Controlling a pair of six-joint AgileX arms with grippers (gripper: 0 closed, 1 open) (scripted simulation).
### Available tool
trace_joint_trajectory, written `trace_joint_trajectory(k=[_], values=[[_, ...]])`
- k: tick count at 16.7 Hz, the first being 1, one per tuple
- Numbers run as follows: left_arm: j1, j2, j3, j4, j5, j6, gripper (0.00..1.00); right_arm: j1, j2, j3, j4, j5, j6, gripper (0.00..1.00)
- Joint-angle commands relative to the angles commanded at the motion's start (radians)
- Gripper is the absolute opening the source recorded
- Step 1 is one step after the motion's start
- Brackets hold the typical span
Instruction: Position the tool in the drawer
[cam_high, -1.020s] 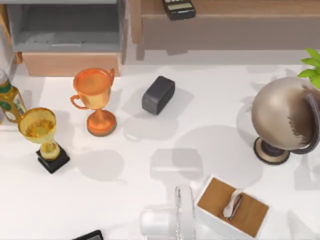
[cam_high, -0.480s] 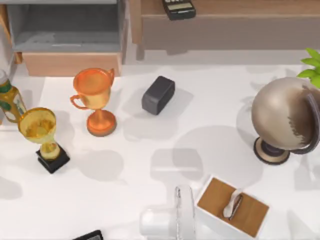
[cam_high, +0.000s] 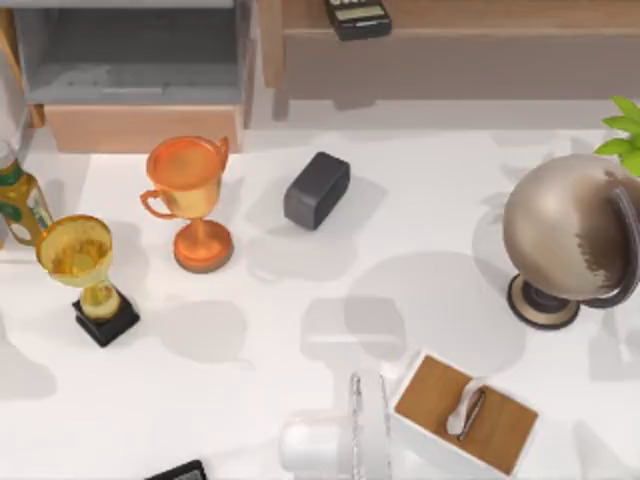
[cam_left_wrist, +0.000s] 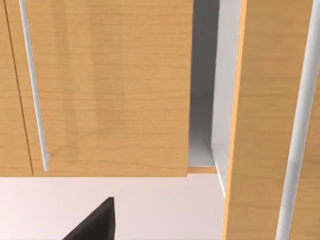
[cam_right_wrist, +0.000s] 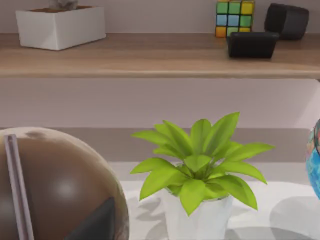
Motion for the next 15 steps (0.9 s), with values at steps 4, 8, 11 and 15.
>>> trace_joint_trajectory(k=[4,8,11,15], values=[[-0.039,0.021,0.045,-0.027,-0.033,0.000,1.00,0.000,0.000,0.000,0.000,0.000,0.000,1.00],[-0.063,0.033,0.076,-0.045,-0.057,0.000,1.00,0.000,0.000,0.000,0.000,0.000,0.000,1.00],[-0.063,0.033,0.076,-0.045,-0.057,0.000,0.92,0.000,0.000,0.000,0.000,0.000,0.000,1.00],[-0.063,0.033,0.076,-0.045,-0.057,0.000,0.62,0.000,0.000,0.000,0.000,0.000,0.000,1.00]])
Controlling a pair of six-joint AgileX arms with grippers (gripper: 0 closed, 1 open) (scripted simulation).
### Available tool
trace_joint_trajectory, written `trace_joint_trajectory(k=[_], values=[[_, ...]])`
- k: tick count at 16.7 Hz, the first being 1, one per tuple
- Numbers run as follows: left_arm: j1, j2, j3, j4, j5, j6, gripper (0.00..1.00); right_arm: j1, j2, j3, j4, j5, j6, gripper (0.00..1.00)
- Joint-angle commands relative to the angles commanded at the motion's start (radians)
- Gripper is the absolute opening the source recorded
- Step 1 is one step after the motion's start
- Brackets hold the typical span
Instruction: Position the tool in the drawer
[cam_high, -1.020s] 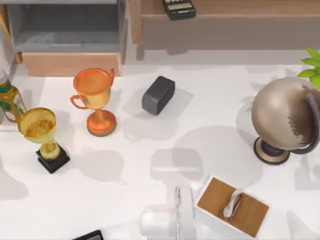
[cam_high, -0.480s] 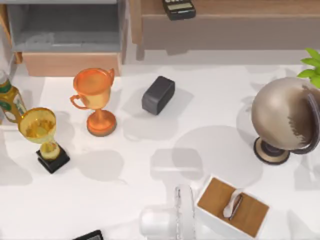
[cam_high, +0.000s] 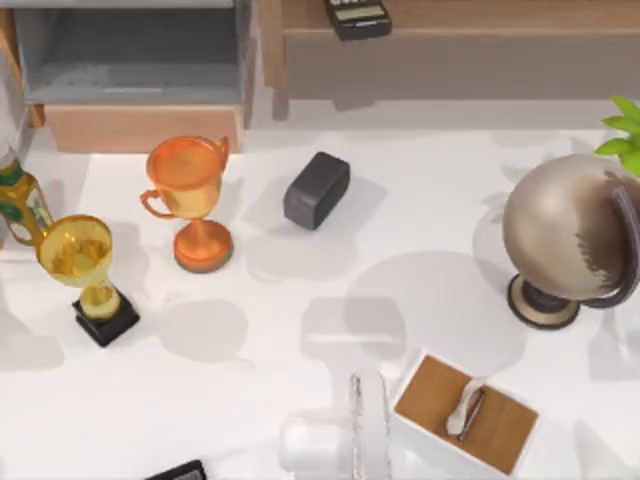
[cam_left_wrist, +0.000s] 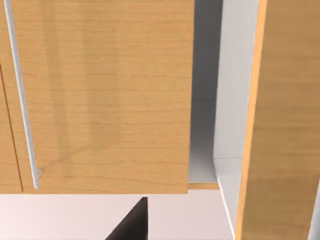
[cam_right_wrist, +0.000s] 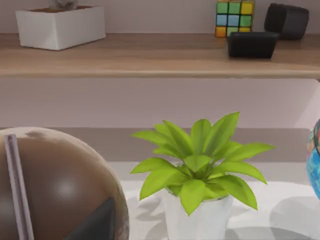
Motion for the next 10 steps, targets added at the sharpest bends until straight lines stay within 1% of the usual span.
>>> trace_joint_trajectory(k=[8,9,10], values=[[0.000,0.000,0.000,0.000,0.000,0.000,0.02,0.000,0.000,0.000,0.000,0.000,0.000,1.00],[0.000,0.000,0.000,0.000,0.000,0.000,0.00,0.000,0.000,0.000,0.000,0.000,0.000,1.00],[0.000,0.000,0.000,0.000,0.000,0.000,0.00,0.000,0.000,0.000,0.000,0.000,0.000,1.00]])
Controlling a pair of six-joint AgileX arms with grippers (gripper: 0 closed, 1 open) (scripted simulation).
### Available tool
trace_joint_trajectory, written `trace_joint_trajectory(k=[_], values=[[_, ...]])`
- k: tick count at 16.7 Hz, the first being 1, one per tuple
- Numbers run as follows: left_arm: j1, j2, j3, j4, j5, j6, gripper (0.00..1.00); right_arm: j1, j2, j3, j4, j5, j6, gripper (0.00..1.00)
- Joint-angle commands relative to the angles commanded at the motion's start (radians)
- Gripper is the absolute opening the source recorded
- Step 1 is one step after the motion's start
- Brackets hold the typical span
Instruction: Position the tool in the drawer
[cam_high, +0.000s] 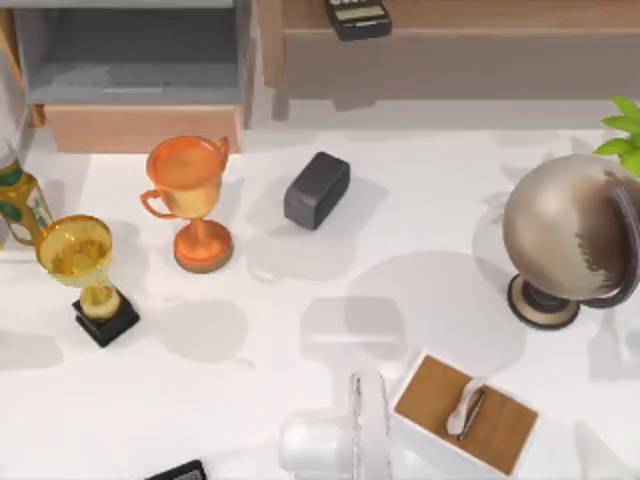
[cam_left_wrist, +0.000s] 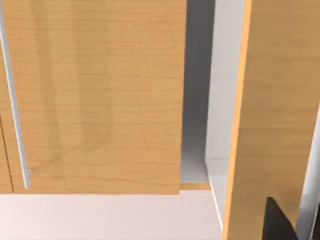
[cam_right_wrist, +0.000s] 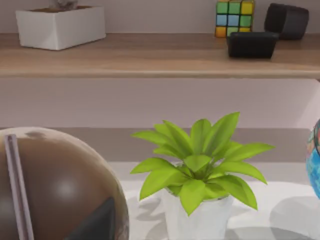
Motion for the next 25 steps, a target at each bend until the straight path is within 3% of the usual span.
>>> trace_joint_trajectory(k=[8,16,21,25], values=[[0.000,0.012,0.002,-0.011,-0.002,-0.003,0.00,0.000,0.000,0.000,0.000,0.000,0.000,1.00],[-0.110,0.098,0.210,-0.126,-0.111,-0.009,0.00,0.000,0.000,0.000,0.000,0.000,0.000,1.00],[-0.113,0.105,0.218,-0.138,-0.117,-0.009,0.00,0.000,0.000,0.000,0.000,0.000,0.000,1.00],[-0.149,0.160,0.327,-0.196,-0.154,-0.007,0.00,0.000,0.000,0.000,0.000,0.000,0.000,1.00]])
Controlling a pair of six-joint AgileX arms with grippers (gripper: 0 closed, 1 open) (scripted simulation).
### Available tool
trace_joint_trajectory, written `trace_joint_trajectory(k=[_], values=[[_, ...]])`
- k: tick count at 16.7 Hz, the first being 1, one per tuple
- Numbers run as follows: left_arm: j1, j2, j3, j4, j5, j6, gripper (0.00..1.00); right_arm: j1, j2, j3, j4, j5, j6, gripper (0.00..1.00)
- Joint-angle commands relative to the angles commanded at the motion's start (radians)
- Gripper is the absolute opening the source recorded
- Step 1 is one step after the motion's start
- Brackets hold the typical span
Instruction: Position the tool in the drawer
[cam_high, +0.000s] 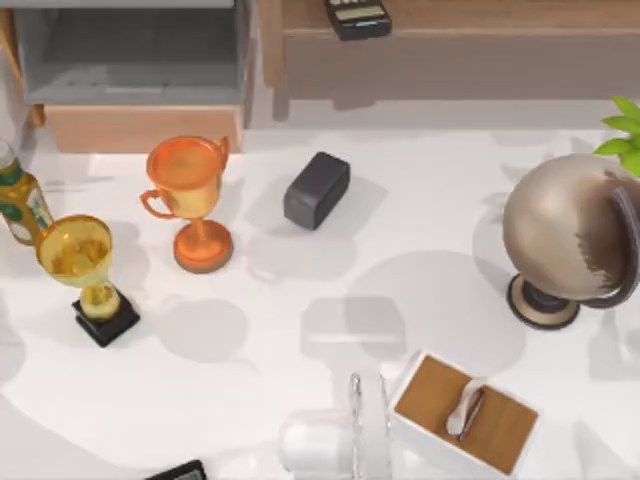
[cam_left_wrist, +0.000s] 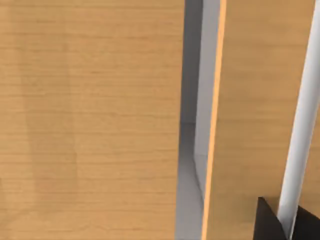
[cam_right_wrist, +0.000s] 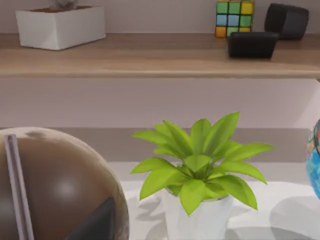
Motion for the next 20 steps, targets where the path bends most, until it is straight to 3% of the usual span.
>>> trace_joint_trajectory(k=[4,10,16,20], values=[[-0.047,0.050,0.129,-0.069,-0.045,-0.007,0.00,0.000,0.000,0.000,0.000,0.000,0.000,1.00],[-0.049,0.064,0.149,-0.088,-0.051,-0.006,0.00,0.000,0.000,0.000,0.000,0.000,0.000,1.00],[-0.098,0.159,0.374,-0.195,-0.101,-0.011,0.00,0.000,0.000,0.000,0.000,0.000,0.000,1.00],[-0.112,0.182,0.417,-0.226,-0.113,-0.011,0.00,0.000,0.000,0.000,0.000,0.000,0.000,1.00]])
